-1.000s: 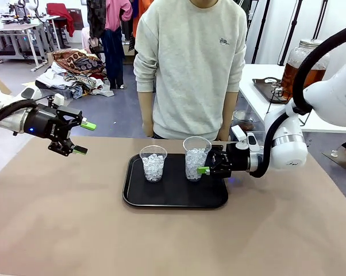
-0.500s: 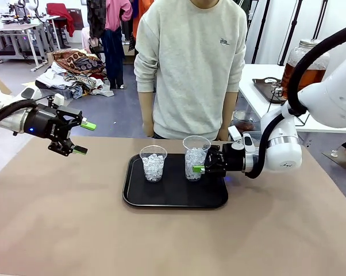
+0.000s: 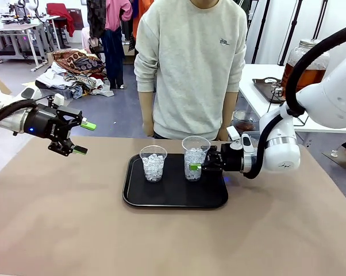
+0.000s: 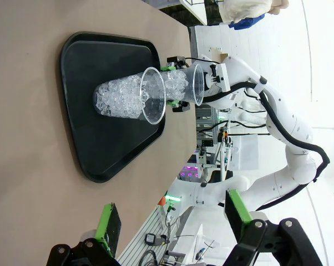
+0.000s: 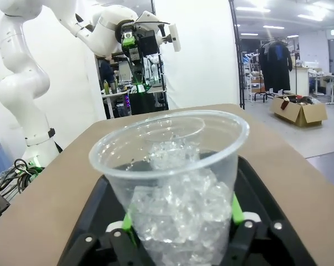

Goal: Pour the drink into the iced cup.
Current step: Pick up the iced cup indicated by the human and present it to them.

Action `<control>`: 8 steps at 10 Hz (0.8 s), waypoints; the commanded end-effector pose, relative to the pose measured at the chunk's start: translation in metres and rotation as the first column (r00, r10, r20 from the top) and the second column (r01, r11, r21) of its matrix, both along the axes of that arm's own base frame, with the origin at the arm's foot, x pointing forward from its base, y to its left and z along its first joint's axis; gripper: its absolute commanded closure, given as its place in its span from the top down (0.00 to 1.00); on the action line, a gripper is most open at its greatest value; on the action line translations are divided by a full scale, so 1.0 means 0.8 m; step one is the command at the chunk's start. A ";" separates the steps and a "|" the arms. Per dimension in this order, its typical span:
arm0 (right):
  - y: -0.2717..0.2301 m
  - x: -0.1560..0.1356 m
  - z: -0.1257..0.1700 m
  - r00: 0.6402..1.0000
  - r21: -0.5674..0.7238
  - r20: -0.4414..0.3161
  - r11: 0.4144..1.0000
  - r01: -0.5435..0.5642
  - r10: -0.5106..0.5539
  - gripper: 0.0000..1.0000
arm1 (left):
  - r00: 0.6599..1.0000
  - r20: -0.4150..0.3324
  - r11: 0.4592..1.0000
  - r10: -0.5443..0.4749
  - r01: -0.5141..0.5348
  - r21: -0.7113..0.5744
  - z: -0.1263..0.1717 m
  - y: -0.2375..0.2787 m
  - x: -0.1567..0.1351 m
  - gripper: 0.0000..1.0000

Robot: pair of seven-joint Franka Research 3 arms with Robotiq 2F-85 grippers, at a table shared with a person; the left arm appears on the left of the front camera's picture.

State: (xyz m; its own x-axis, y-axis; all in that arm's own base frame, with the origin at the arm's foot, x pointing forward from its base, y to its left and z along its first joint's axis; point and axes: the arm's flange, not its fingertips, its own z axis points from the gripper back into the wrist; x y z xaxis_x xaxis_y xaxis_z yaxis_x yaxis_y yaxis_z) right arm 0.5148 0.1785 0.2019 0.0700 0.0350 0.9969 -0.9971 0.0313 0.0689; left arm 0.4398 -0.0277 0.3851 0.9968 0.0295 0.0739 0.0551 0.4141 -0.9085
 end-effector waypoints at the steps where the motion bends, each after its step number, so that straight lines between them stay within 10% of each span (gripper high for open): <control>1: 0.008 0.010 0.003 0.999 0.034 -0.029 0.999 0.020 -0.019 0.61 | 1.000 0.002 1.000 0.001 -0.001 -0.003 0.001 0.000 -0.001 1.00; 8: -0.030 0.030 0.075 0.992 0.137 -0.109 0.989 -0.053 0.068 0.61 | 1.000 0.002 1.000 0.001 -0.001 -0.003 0.001 0.000 -0.001 1.00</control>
State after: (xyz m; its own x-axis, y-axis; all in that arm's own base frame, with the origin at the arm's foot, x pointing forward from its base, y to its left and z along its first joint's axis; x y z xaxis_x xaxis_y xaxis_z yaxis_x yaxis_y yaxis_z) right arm 0.5299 0.1619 0.2409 0.1671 -0.0914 0.9817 -0.9859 -0.0182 0.1661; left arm 0.4398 -0.0277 0.3851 0.9968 0.0295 0.0739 0.0551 0.4141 -0.9085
